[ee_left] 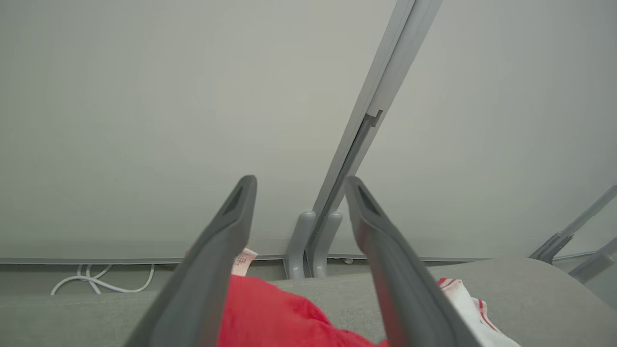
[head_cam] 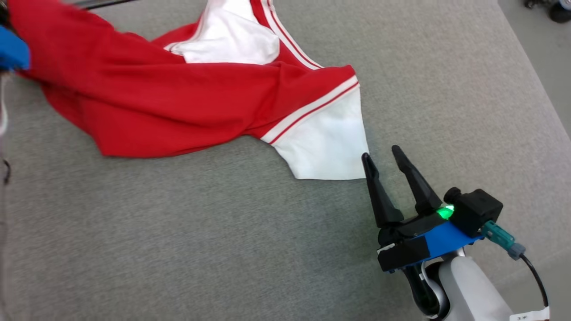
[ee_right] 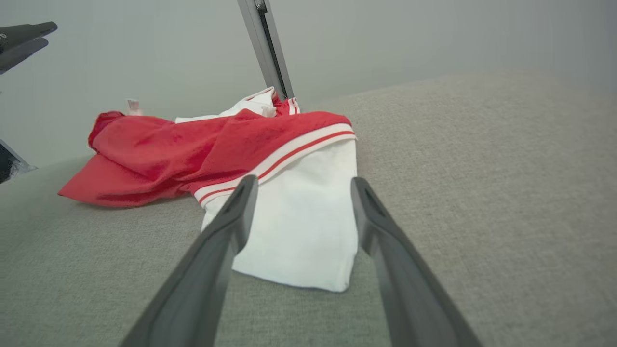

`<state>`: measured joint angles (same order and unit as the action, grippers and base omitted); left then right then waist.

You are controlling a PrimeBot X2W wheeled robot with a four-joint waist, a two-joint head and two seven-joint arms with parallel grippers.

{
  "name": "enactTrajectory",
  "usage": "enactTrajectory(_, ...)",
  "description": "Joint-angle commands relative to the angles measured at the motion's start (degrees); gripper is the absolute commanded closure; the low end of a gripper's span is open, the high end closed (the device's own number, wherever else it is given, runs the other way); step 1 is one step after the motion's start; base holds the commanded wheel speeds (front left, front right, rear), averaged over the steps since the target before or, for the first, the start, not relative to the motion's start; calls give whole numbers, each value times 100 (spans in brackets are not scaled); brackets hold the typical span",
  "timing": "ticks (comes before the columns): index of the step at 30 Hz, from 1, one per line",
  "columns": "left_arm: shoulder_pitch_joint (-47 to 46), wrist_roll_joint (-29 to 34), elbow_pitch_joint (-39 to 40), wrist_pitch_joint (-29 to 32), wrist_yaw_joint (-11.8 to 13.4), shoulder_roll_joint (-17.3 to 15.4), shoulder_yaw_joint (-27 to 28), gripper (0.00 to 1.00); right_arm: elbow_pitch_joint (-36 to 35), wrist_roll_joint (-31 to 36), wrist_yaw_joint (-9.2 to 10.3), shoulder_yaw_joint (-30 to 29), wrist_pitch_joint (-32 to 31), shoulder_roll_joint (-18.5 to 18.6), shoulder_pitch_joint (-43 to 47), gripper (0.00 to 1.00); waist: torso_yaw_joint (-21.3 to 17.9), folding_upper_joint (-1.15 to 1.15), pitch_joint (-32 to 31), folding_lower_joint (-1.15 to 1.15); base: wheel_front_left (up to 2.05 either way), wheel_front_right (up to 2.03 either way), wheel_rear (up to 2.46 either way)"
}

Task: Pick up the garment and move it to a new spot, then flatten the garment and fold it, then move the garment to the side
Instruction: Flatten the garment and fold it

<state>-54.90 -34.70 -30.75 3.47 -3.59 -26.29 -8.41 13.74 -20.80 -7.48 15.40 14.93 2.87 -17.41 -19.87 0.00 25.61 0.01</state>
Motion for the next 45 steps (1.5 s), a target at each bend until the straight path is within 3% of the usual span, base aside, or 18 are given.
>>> enactTrajectory(1,177,-107,-79,62,-60,30,-32,0,-13,0,-3,-65,31,3,-38,0,95,0,-66,-1,0,0,0)
enactTrajectory(7,796,-356,-143,192,-256,267,-285,0,-11,149,-3,-250,33,3,52,0,545,0,-408,-1,0,0,0)
enactTrajectory(12,1449,-486,45,-170,-309,480,-379,0,33,265,-3,-384,32,5,160,0,873,0,-731,-1,0,0,0)
enactTrajectory(19,2504,-256,249,-891,-156,824,-622,0,-41,326,-3,-680,-83,6,389,0,1140,0,-1085,-1,0,0,0)
enactTrajectory(25,2926,2,131,-888,-41,1115,-1060,0,-218,388,-3,-889,-223,6,581,0,1193,0,-1180,-1,0,0,0)
enactTrajectory(34,2285,236,-656,-511,505,1271,-1186,0,-369,221,-3,-723,-301,6,508,0,904,0,-887,-1,0,0,0)
enactTrajectory(41,1620,295,-1360,-300,1132,1076,-955,0,-273,59,-3,-540,-197,5,363,0,498,0,-525,-1,0,0,0)
enactTrajectory(45,1418,264,-1548,-151,1172,975,-917,0,-220,6,-3,-515,-147,6,345,0,365,0,-394,-1,0,0,0)
